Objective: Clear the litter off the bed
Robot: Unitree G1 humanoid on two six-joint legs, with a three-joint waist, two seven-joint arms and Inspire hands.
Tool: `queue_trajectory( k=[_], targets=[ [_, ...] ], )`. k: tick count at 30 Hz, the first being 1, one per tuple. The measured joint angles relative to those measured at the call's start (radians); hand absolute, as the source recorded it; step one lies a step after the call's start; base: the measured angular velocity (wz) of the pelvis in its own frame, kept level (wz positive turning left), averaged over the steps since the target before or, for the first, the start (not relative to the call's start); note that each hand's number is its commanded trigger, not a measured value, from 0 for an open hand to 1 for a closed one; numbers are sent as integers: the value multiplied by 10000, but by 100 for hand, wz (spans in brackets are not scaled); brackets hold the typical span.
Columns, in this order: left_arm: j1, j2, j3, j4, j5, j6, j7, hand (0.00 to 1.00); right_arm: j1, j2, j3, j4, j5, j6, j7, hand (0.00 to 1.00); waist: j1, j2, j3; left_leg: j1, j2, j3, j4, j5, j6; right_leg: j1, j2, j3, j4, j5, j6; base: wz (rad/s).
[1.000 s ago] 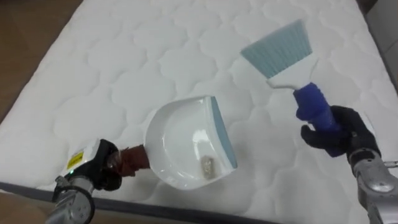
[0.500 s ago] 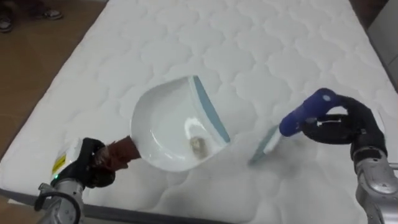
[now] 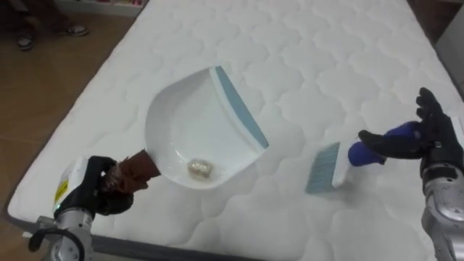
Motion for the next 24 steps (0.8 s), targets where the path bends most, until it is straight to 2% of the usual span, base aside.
queue_trajectory(
  k=[2,7,8,11,15,17,20,23,24],
  targets=[
    [16,-1,16,2,-125,4,-4,100,4,0,-9,0,-9,73,8,0,-19,-169,-7,-16,-69,-257,15,3,5,56,-49,-21,85,-123,34,30],
    [16,-1,66,-11,-125,7,-19,100,53,0,-13,-22,-459,180,41,0,-87,-307,-42,-113,-199,-1181,80,23,23,420,-54,38,-29,-210,174,55],
    [16,0,79,-12,-124,8,-19,100,151,-1,-13,-161,-457,192,39,0,-51,-360,-70,-148,-260,-1334,59,48,14,442,-49,140,-37,-256,238,46],
    [197,-3,153,-38,-128,12,-18,100,430,7,-7,-575,-457,217,111,0,67,-422,-88,-260,-310,-1766,156,115,-5,635,-4,240,-272,-261,246,49],
    [619,-10,263,-334,-83,53,27,100,545,17,3,-708,-457,218,116,0,406,-485,-78,-390,-329,-2290,221,188,-62,738,62,161,-380,-262,245,38],
    [704,-118,263,-335,-72,74,29,100,627,17,4,-707,-506,218,111,0,567,-498,-67,-444,-341,-2522,211,258,-119,862,89,101,-391,-275,240,56],
    [858,-357,254,-340,109,74,52,100,754,17,60,-706,-891,210,70,0,792,-511,-54,-613,-377,-2766,223,306,-176,1035,82,-286,-481,-376,203,58],
    [1005,-518,231,-340,211,73,46,100,1037,25,204,-609,-959,179,58,0,840,-513,-38,-878,-448,-3020,345,403,-247,1196,79,-697,-514,-460,150,83],
    [1011,-533,230,-340,210,72,43,100,1140,27,204,-611,-954,179,58,0,843,-511,-38,-982,-444,-2958,363,435,-258,1217,79,-817,-513,-464,147,106]
  ],
)
